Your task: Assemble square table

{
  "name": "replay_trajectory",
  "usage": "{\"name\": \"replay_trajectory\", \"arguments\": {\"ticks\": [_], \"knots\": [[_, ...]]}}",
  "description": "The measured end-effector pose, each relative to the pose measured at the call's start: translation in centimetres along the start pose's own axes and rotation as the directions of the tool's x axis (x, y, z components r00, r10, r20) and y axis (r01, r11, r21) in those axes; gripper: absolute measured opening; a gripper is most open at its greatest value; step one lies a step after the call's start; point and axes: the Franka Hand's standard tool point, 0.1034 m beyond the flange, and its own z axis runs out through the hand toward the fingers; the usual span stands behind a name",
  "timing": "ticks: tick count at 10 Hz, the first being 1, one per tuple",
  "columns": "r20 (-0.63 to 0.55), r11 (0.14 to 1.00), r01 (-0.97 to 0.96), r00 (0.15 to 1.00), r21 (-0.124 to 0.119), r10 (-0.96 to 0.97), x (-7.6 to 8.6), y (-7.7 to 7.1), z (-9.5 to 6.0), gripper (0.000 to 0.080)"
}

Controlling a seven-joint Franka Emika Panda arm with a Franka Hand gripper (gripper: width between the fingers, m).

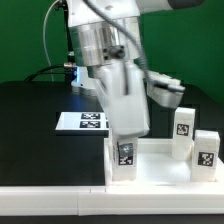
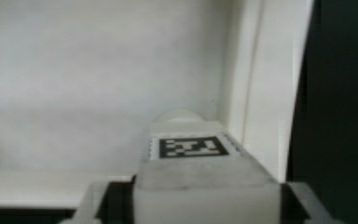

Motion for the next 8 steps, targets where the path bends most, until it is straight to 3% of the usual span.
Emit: {"name": "replay_trajectory", "arguments": {"ticks": [2,3,5,6,7,8], "knots": [[0.013,0.957,-0.29,0.957,0.007,0.29,-0.29,-0.01,0.12,0.029],[0.009,0.912,-0.41,0.912,0.022,0.41,-0.34,-0.19,0.14,0.0291],[0.004,0.893,-0.449,0.893,0.029,0.449,-0.28,-0.15,0.12,0.0291],[0.004,0.893,-0.45,0.893,0.028,0.45,-0.28,-0.12,0.16,0.0366],[0.005,0.895,-0.446,0.895,0.029,0.446,-0.34,-0.17,0.07,0.0366],[0.013,0.899,-0.437,0.899,0.037,0.437,-0.68,-0.47,-0.59,0.055]]}}
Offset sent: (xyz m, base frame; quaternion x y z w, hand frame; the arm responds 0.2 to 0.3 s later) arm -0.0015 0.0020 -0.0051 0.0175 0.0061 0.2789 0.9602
